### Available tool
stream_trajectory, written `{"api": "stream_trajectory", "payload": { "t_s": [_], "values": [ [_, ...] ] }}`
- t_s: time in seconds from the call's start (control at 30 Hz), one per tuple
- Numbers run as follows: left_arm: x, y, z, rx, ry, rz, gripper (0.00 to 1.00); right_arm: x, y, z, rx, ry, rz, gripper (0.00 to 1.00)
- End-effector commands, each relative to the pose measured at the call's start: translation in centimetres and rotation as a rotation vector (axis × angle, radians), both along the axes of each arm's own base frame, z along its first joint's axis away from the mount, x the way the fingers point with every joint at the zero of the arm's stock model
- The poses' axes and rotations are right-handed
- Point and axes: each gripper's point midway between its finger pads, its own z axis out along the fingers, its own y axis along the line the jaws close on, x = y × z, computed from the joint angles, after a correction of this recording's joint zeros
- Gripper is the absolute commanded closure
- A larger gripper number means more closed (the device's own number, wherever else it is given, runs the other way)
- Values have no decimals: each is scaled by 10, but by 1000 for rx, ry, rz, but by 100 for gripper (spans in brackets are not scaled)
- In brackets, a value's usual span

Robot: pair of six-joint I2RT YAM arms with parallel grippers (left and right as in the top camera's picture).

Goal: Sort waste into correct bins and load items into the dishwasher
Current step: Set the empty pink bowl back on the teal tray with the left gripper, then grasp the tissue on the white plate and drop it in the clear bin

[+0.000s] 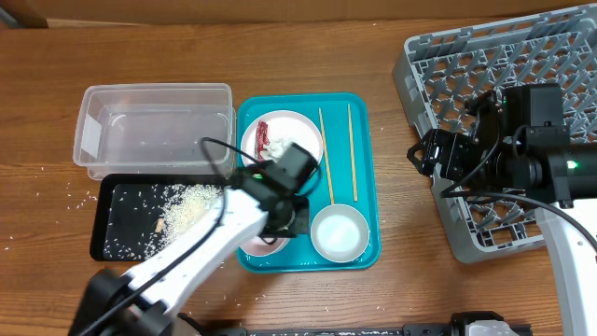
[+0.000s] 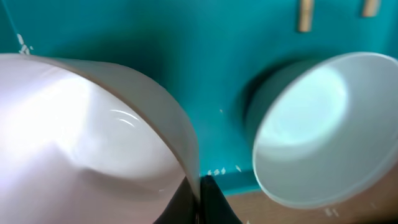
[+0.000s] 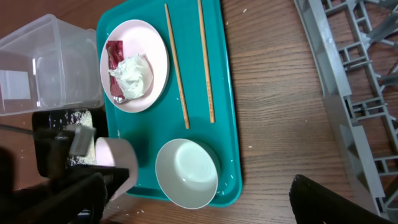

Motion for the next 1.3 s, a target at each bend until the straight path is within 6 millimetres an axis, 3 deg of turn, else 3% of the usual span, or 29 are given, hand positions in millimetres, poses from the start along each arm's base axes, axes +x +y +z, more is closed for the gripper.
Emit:
{"api": "stream_trajectory", "payload": {
  "t_s": [0.0,0.1,0.23,0.33,0.4,0.5,0.53,0.67,0.8,0.9,0.97,1.0,1.1,1.13,1.27],
  "values": [
    [12,3,-9,69,-39,92,83,1,2,3,0,-14,4,4],
    [16,-4,1,28,-37,95,61,1,2,3,-1,-15,5,2],
    [43,-4,43,14,-116,62,5,1,2,3,-2,-16,7,2],
    [77,4,70,21,-238,53,0,1,2,4,-2,-16,7,2],
    [105,11,81,25,-340,31,8,2,2,4,-1,-17,7,2],
    [128,18,77,27,-381,37,18,2,2,4,-1,-20,7,2],
    [134,19,69,32,-374,45,25,3,2,4,-1,-23,7,2],
    [151,12,22,67,-316,21,25,5,2,6,0,-35,6,2],
    [161,-8,-23,22,-261,-48,26,6,2,6,0,-38,6,1],
    [165,-3,-41,67,-252,-42,30,6,2,6,2,-36,5,1],
    [164,-3,-53,72,-230,-42,39,6,2,6,2,-36,4,1],
    [163,-3,-59,75,-219,-43,47,6,2,6,2,-36,4,1],
    [160,-6,-65,62,-196,-49,91,6,2,6,2,-36,4,2],
    [159,-9,-64,46,-191,-51,96,6,2,6,2,-36,4,1],
    [163,-18,-37,-24,-209,-52,96,5,2,6,2,-35,4,2]
  ]
}}
